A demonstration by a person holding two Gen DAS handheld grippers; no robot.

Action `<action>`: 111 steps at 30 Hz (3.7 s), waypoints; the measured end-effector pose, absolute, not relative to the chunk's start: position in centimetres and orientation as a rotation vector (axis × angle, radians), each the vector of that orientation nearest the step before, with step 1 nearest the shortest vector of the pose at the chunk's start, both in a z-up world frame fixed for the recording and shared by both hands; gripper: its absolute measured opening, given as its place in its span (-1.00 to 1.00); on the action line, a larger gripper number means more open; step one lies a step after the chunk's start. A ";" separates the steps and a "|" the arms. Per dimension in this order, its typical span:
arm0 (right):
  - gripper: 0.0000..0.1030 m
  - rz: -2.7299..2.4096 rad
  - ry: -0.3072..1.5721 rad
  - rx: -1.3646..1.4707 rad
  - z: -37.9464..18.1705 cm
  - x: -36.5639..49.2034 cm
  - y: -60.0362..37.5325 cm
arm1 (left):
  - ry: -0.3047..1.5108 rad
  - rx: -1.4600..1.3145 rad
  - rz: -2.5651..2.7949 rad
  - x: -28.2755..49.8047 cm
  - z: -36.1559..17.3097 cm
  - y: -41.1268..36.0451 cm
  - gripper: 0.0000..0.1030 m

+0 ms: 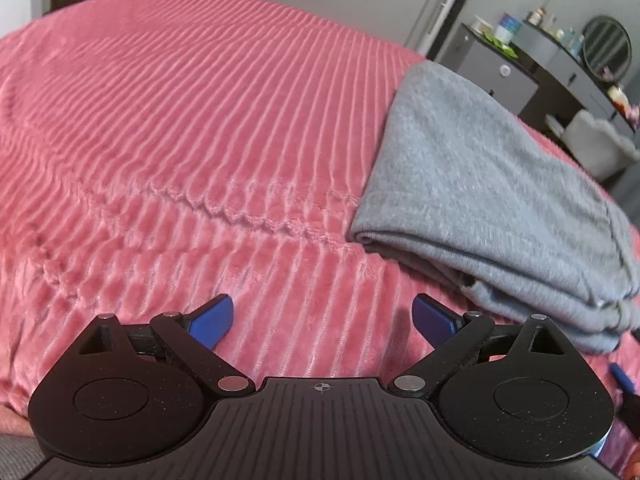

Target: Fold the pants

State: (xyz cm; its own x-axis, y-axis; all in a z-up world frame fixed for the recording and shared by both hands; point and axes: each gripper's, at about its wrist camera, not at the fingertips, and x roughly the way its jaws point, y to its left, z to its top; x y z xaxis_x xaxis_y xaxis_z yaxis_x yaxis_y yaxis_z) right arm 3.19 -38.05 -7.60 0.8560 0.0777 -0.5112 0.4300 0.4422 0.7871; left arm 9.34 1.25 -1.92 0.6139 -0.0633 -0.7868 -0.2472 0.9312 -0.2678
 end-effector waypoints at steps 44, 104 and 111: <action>0.92 -0.101 0.559 -0.063 -1.8 -1.1 -17.6 | 0.829 0.012 -0.017 4.6 -0.7 -5.1 0.93; 0.92 -0.119 0.546 -0.049 -1.8 -1.7 -17.5 | 0.826 0.015 -0.052 4.6 -0.7 -5.5 0.93; 0.92 -0.118 0.546 -0.051 -1.8 -1.7 -17.6 | 0.825 0.014 -0.049 4.5 -0.7 -5.5 0.93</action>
State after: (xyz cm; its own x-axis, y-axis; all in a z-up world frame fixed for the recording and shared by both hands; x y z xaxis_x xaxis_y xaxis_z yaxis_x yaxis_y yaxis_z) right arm -1.66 -17.56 -1.81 0.8479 -0.1254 -0.5151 0.0984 0.9920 -0.0794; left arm 4.54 -5.50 -0.70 0.6773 -0.0385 -0.7347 0.0492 0.9988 -0.0070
